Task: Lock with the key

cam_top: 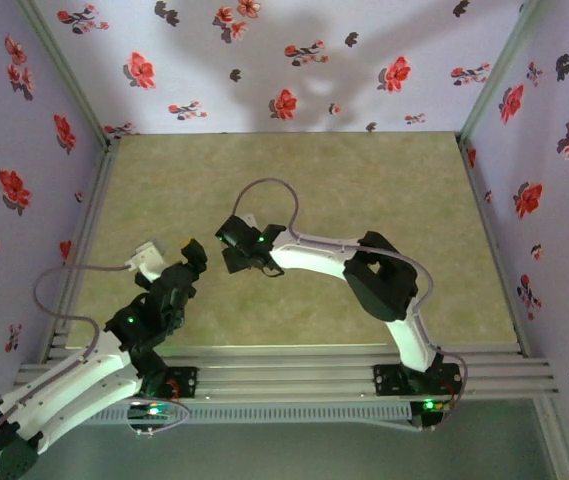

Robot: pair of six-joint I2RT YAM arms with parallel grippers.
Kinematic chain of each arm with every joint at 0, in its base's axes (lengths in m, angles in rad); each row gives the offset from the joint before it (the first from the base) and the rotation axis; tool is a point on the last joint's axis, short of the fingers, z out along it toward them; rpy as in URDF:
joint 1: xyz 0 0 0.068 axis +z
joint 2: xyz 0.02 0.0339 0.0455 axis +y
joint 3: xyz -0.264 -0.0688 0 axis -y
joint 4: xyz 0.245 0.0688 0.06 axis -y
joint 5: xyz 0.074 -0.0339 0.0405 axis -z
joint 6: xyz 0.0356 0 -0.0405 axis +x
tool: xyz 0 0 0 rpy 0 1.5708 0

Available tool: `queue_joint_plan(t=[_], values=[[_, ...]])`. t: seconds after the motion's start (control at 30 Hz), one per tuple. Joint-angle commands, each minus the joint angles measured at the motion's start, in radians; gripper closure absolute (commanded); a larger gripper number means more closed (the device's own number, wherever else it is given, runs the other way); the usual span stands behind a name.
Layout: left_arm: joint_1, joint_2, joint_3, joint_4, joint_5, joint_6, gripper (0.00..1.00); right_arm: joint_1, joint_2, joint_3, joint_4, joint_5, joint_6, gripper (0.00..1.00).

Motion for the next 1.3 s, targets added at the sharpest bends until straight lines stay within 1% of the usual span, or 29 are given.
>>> queue_joint_plan(t=[0.0,0.13,0.3,0.53,0.57,0.63,0.77,0.93,1.0,1.2,1.27], values=[[0.009,-0.010,-0.012,-0.012,-0.050,-0.028,0.00,0.007,0.027,0.041,-0.037,-0.010,-0.003,0.20],[0.009,-0.009,-0.014,-0.010,-0.049,-0.030,0.00,0.007,0.054,0.063,-0.046,-0.013,-0.011,0.22],[0.009,-0.010,-0.015,-0.008,-0.049,-0.028,0.00,0.008,0.093,0.095,-0.058,-0.031,-0.022,0.30],[0.009,-0.010,-0.015,-0.008,-0.049,-0.028,0.00,0.006,0.127,0.125,-0.063,-0.034,-0.033,0.36],[0.009,-0.009,-0.015,-0.008,-0.049,-0.028,0.00,0.006,0.135,0.133,-0.065,-0.037,-0.035,0.38],[0.010,-0.010,-0.015,-0.008,-0.051,-0.029,0.00,0.006,0.149,0.145,-0.072,-0.036,-0.038,0.40],[0.010,-0.010,-0.016,-0.006,-0.051,-0.029,0.00,0.006,0.172,0.159,-0.077,-0.039,-0.042,0.45],[0.011,-0.010,-0.017,-0.006,-0.050,-0.028,0.00,0.005,0.182,0.160,-0.074,-0.029,-0.046,0.51],[0.010,-0.010,-0.017,-0.006,-0.050,-0.028,0.00,0.005,0.186,0.160,-0.071,-0.028,-0.046,0.55],[0.010,-0.010,-0.018,-0.005,-0.050,-0.028,0.00,0.000,0.201,0.159,-0.068,-0.032,-0.041,0.60],[0.010,-0.010,-0.019,-0.004,-0.050,-0.028,0.00,0.000,0.200,0.157,-0.066,-0.034,-0.042,0.64]])
